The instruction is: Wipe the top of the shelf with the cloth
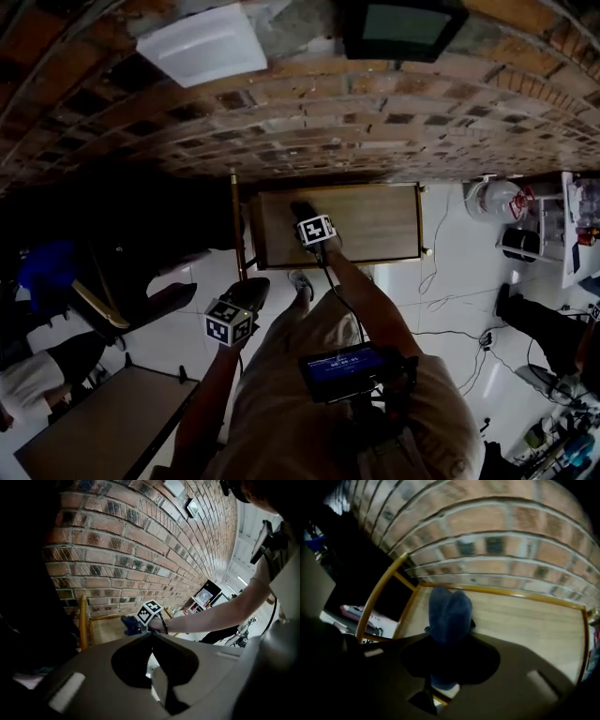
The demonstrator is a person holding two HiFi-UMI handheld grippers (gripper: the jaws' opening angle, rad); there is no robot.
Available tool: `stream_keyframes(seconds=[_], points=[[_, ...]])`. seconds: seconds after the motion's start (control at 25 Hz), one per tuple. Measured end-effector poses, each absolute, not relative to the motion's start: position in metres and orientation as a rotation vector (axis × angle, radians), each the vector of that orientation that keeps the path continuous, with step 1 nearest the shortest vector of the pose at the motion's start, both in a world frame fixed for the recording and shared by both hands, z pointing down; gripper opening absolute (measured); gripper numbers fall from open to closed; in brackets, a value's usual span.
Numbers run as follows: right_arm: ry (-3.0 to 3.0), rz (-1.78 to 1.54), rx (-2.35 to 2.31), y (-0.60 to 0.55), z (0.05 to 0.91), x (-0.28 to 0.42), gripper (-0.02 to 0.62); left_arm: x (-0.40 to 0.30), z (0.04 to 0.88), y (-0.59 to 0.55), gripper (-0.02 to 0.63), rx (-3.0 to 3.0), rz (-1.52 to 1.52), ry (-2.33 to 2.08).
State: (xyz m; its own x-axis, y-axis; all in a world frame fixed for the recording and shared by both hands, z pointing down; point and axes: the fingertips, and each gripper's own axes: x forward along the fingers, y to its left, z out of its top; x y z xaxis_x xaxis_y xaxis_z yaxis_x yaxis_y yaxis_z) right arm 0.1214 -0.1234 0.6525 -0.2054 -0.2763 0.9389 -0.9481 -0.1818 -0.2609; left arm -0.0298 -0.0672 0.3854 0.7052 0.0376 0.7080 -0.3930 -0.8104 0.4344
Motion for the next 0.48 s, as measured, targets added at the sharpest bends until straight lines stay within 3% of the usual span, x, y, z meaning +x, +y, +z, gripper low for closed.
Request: stream_keyframes(seconds=[0.2, 0.48], points=[[-1.694, 1.392, 1.285, -0.186, 0.661, 0.001, 0.101, -0.068, 0.393, -0.051, 0.000, 2.329, 1.033, -0.282], [-1.643, 1.445, 1.215, -0.202, 0.693, -0.036, 0.101, -0.104, 0.403, -0.042, 0.000, 2.282, 1.064, -0.355]])
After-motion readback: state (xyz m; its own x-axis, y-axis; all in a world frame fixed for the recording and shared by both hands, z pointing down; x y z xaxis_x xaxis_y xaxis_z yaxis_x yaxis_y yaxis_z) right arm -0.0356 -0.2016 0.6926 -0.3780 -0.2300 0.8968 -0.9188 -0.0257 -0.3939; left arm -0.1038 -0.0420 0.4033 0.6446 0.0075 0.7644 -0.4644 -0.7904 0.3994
